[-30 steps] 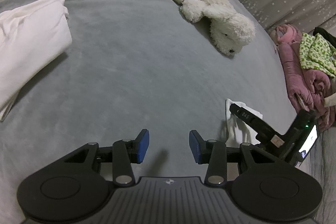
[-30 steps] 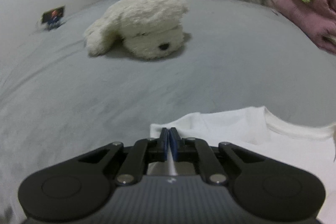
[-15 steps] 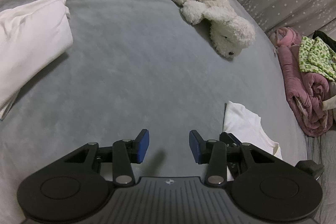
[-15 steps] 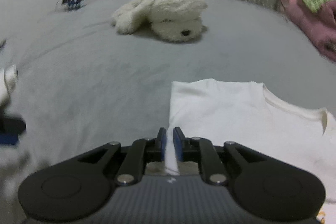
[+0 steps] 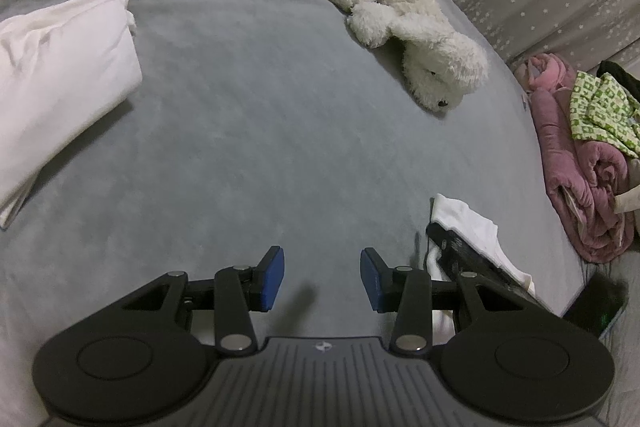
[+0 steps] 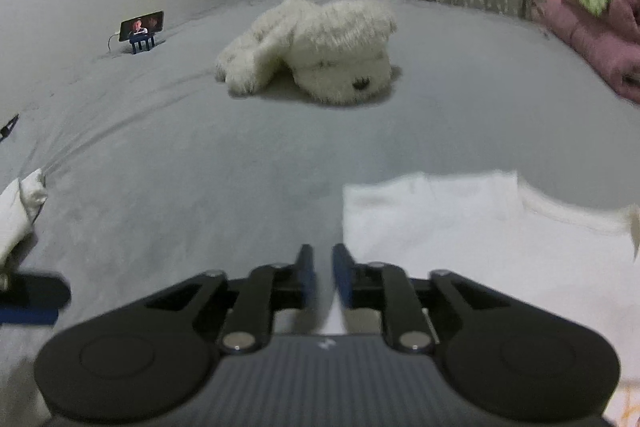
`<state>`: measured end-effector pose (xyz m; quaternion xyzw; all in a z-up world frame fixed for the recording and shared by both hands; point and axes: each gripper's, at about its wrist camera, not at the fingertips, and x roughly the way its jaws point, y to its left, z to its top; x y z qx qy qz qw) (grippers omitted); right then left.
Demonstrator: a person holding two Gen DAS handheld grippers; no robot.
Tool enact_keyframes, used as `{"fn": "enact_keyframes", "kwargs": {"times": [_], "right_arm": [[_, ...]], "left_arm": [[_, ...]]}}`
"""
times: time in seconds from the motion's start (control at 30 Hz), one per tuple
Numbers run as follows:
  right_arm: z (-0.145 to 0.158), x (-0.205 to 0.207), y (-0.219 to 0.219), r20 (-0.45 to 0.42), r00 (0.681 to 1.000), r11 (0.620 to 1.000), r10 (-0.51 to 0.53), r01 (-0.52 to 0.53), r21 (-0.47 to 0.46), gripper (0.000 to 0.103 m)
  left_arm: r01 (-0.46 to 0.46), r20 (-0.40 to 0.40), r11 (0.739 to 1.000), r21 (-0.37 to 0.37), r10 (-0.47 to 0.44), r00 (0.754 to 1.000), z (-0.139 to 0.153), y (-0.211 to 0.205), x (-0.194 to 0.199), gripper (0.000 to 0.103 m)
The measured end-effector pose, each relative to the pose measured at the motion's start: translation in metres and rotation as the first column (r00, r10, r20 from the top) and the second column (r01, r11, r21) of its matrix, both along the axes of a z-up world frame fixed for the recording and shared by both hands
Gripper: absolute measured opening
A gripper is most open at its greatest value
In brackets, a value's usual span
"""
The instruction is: Fold clothes
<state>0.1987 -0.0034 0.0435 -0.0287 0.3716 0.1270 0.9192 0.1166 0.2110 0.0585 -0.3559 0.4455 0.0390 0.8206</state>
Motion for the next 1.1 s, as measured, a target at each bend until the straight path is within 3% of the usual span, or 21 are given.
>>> {"fn": "enact_keyframes", "kwargs": {"times": [0.2, 0.27, 0.33, 0.47, 0.67, 0.83, 0.9, 1.0, 1.1], "right_arm": [[-0.015, 0.031, 0.022, 0.003, 1.000, 0.984, 0.015, -0.014, -0.175, 0.021], [-0.020, 0.038, 0.024, 0.011, 1.000, 0.981, 0.006, -0.003, -0.196, 0.012], [-0.018, 0.044, 0.021, 0.004, 1.000, 0.990, -0.026, 0.026, -0.140, 0.007], [-0.010, 0.047, -0.003, -0.018, 0.994, 0.991, -0.108, 0.109, 0.083, 0.007], [-0.026, 0.054, -0.038, -0.121, 0.974, 0.925, -0.190, 0.219, 0.312, 0.007], [-0.012, 0.048, -0.027, -0.078, 0.989, 0.963, -0.126, 0.141, 0.230, 0.016], [-0.001, 0.036, -0.030, -0.045, 0.992, 0.956, -0.120, 0.127, 0.263, 0.023], [0.003, 0.020, -0.039, -0.064, 0.991, 0.959, -0.117, 0.129, 0.252, 0.020], [-0.006, 0.004, -0.041, -0.095, 0.990, 0.977, -0.102, 0.118, 0.175, 0.014]], "left_arm": [[-0.004, 0.000, 1.000, -0.002, 0.004, 1.000, 0.000, 0.002, 0.000, 0.040], [-0.003, 0.000, 1.000, -0.002, 0.003, 1.000, 0.000, 0.001, -0.001, 0.040], [-0.002, -0.001, 1.000, -0.002, 0.002, 1.000, -0.001, 0.001, 0.000, 0.040], [-0.003, -0.001, 1.000, -0.001, 0.003, 1.000, 0.000, 0.001, 0.000, 0.040], [-0.001, 0.000, 1.000, 0.002, 0.001, 1.000, 0.000, 0.001, -0.001, 0.040], [0.002, -0.001, 1.000, 0.004, -0.002, 1.000, 0.000, 0.000, -0.001, 0.040], [0.003, -0.002, 1.000, 0.005, -0.003, 1.000, 0.000, 0.000, 0.000, 0.040], [0.004, -0.002, 1.000, 0.006, -0.004, 1.000, 0.000, -0.001, 0.000, 0.040], [0.007, -0.005, 1.000, 0.012, -0.007, 1.000, -0.001, -0.002, 0.000, 0.040]]}}
